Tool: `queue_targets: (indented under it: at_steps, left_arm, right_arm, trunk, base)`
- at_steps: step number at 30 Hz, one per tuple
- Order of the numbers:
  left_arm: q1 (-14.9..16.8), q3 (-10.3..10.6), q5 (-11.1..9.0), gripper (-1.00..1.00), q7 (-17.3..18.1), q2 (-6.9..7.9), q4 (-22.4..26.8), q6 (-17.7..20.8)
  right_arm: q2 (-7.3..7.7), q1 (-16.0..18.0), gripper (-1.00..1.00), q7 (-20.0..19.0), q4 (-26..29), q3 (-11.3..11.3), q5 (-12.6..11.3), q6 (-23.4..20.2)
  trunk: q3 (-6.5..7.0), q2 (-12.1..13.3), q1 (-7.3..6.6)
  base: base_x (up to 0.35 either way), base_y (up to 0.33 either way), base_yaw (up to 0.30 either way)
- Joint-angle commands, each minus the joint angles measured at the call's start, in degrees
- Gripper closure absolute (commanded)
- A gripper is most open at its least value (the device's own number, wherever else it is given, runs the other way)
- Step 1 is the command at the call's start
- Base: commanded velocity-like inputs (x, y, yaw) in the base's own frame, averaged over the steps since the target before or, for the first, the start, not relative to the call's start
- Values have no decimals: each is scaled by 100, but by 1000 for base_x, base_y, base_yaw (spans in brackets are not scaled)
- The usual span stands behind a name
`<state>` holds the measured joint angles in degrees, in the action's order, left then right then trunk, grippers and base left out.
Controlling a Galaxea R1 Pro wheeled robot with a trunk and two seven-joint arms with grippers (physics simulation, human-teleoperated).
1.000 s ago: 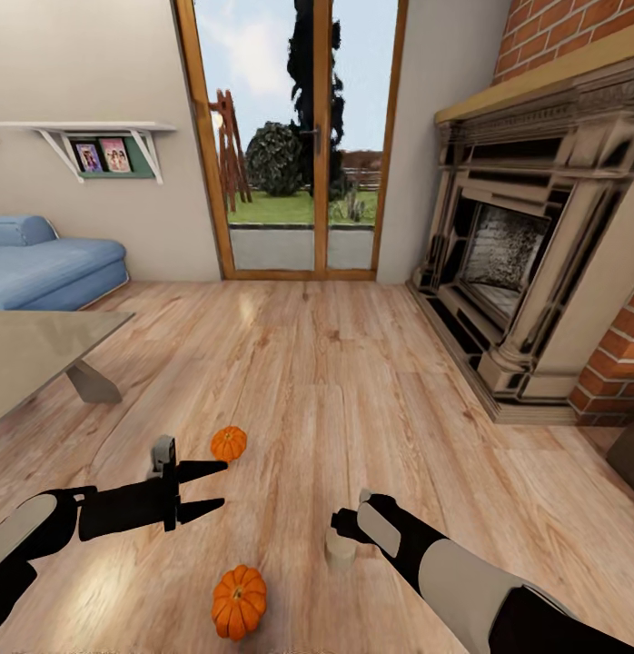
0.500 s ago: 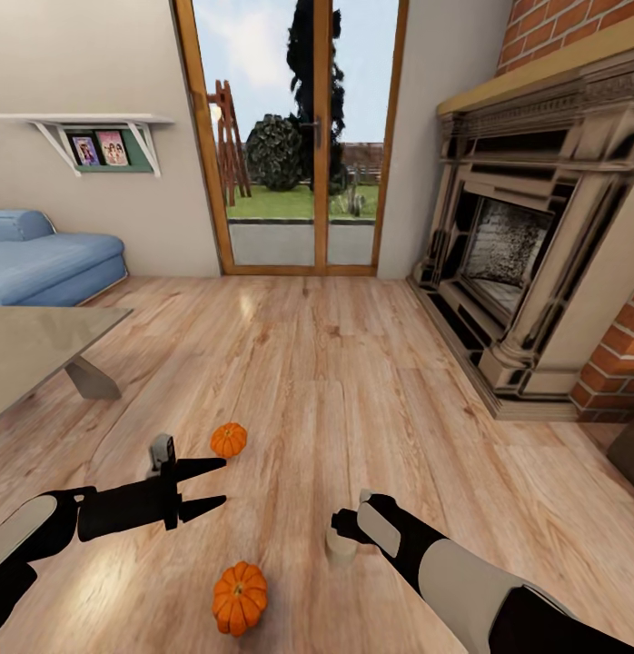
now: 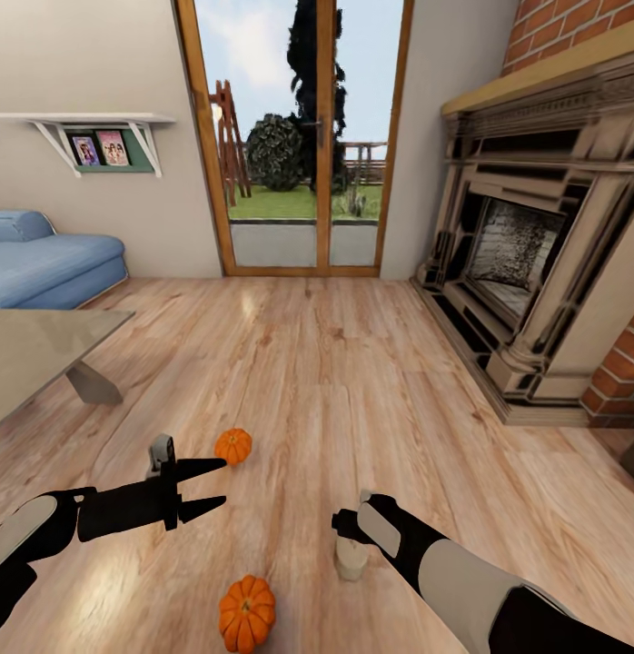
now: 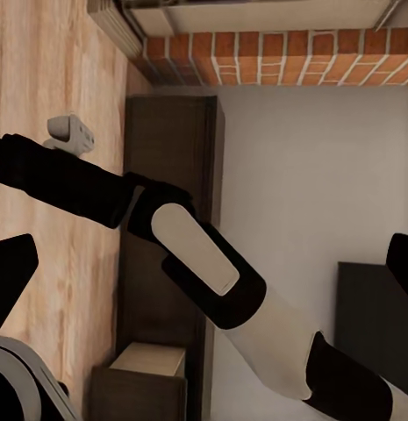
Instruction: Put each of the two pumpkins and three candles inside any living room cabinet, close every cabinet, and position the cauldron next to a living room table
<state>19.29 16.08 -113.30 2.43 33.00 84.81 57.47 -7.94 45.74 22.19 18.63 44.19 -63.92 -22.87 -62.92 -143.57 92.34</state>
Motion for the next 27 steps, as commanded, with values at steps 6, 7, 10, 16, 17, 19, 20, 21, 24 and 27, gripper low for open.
queue_targets:
  at_steps: [6,7,10,16,17,19,20,21,24,27]
  left_arm:
    - [5,9,10,-100,26,5,2,4]
    - [5,9,10,-100,27,5,5,3]
    - [5,9,13,-100,24,5,8,2]
    - [5,14,15,-100,25,5,10,6]
    - [5,16,13,-100,27,5,13,8]
    - [5,16,14,-100,26,5,16,6]
    - [5,14,14,-100,27,5,17,6]
    - [5,14,13,-100,28,5,17,6]
    - [5,13,14,-100,27,5,20,6]
    - [5,14,16,-100,29,5,25,4]
  right_arm:
    - [3,5,-100,39,9,38,-42,-8]
    - [3,5,-100,39,9,37,-42,-7]
    - [3,5,-100,39,9,37,-48,-7]
    - [4,5,-100,39,-22,37,-51,128]
    - [5,5,-100,39,-30,37,-51,155]
    - [4,5,-100,39,-37,37,-51,184]
    - [4,5,-100,39,-36,37,-51,196]
    - [4,5,-100,39,-36,37,-49,215]
    - [8,5,-100,39,-44,37,-44,303]
    - [11,5,-100,39,-56,43,-43,377]
  trunk:
    - [-5,-2,0]
    - [-5,-2,0]
    - [-5,-2,0]
    - [-5,-2,0]
    - [-5,-2,0]
    - [-5,-2,0]
    - [-5,-2,0]
    - [-5,-2,0]
    - [-5,-2,0]
    - [-50,-5,5]
  base:
    - [168,103,0]
    - [57,31,0]
    - [25,13,0]
    - [130,2,0]
    - [62,0,0]
    - [32,0,0]
    - [16,0,0]
    - [10,0,0]
    - [5,0,0]
    - [1,0,0]
